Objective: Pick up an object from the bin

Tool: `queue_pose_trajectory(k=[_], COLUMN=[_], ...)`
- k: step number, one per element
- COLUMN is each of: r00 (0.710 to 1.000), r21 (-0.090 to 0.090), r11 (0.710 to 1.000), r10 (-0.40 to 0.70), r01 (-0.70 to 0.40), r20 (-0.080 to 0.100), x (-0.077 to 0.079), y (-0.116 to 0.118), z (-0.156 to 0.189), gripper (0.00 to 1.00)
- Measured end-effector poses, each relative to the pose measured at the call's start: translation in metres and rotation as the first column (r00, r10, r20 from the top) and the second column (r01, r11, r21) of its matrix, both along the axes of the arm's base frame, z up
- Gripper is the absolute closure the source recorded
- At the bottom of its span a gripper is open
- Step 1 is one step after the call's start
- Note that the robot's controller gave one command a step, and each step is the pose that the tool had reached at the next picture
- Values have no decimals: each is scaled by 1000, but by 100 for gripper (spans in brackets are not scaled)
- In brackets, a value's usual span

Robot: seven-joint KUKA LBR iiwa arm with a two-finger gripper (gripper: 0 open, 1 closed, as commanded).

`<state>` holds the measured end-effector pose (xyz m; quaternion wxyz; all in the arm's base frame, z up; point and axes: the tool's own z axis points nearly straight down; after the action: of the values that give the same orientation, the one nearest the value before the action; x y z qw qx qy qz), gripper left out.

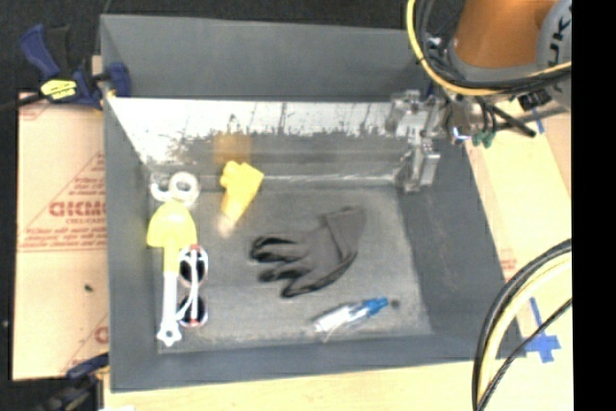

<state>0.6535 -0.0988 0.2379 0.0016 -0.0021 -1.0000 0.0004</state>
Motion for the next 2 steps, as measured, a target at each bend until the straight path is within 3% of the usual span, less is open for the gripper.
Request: queue_pose_trajectory(k=[1, 2], r00=[1000, 987], r21=[-2, -2], r11=[1000, 987], r10=[2, 163], r01=[-2, -163], r20=[9, 8], x=[1, -24], y=[0, 43], z=[6, -93], gripper=[0, 0])
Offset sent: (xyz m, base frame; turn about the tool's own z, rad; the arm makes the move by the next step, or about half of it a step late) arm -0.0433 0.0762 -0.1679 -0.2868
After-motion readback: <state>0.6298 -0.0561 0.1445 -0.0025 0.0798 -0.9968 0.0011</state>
